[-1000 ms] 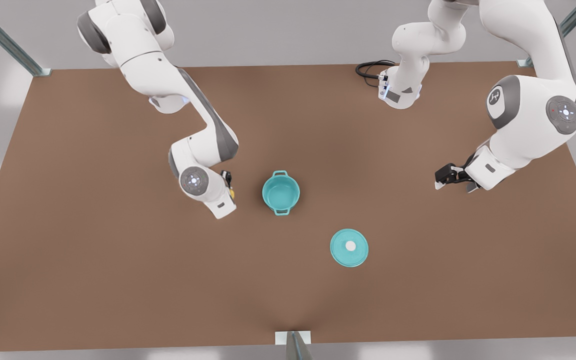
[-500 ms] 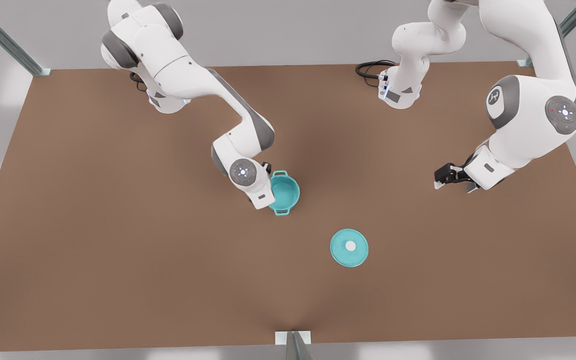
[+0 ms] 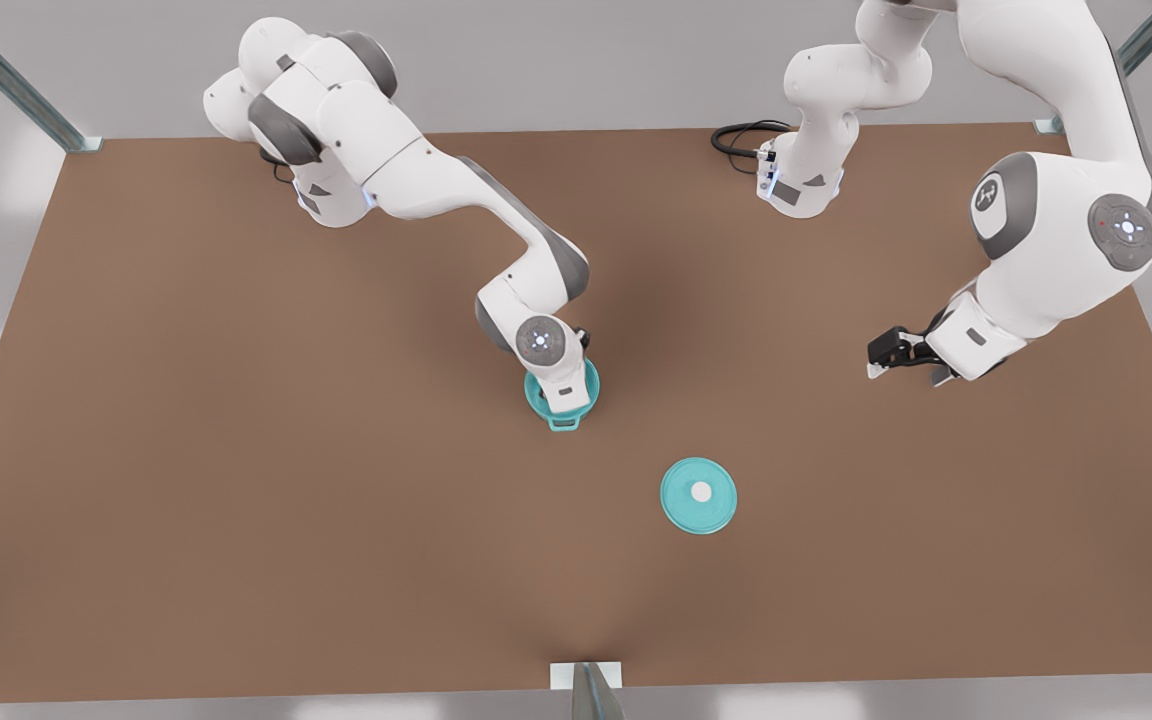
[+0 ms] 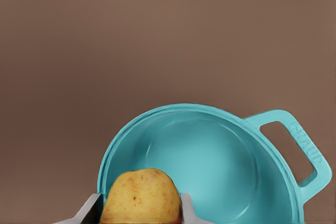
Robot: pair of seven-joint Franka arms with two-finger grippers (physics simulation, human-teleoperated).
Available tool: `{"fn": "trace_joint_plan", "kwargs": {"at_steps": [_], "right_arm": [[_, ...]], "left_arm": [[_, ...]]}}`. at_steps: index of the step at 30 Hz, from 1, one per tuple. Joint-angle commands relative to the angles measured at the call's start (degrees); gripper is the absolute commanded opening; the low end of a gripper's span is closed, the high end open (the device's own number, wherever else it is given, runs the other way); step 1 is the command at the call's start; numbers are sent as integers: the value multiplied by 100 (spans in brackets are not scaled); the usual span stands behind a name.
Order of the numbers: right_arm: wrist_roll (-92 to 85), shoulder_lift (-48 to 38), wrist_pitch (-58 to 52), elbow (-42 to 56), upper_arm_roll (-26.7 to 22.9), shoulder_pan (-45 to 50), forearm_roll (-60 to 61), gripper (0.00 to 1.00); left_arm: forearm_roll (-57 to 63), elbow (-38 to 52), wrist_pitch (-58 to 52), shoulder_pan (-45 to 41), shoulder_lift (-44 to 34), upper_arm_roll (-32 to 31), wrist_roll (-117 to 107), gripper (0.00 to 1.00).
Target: Open the pot lid and put the potato into the pot
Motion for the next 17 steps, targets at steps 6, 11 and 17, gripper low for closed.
{"fn": "trace_joint_plan", "kwargs": {"at_steps": [6,11,17], "right_arm": [[1275,-365,160,0,-131,-455,-53,100],[282,-1578,-578,-254,-123,-3023,-1363,100],[255,-2141,-921,-852,-149,-3735,-1380,99]], "left_arm": [[4,8,4,1,-14,0,16,100],[22,0,-66,44,-14,35,34,100],[31,-18,-22,44,30,35,25,100]]}}
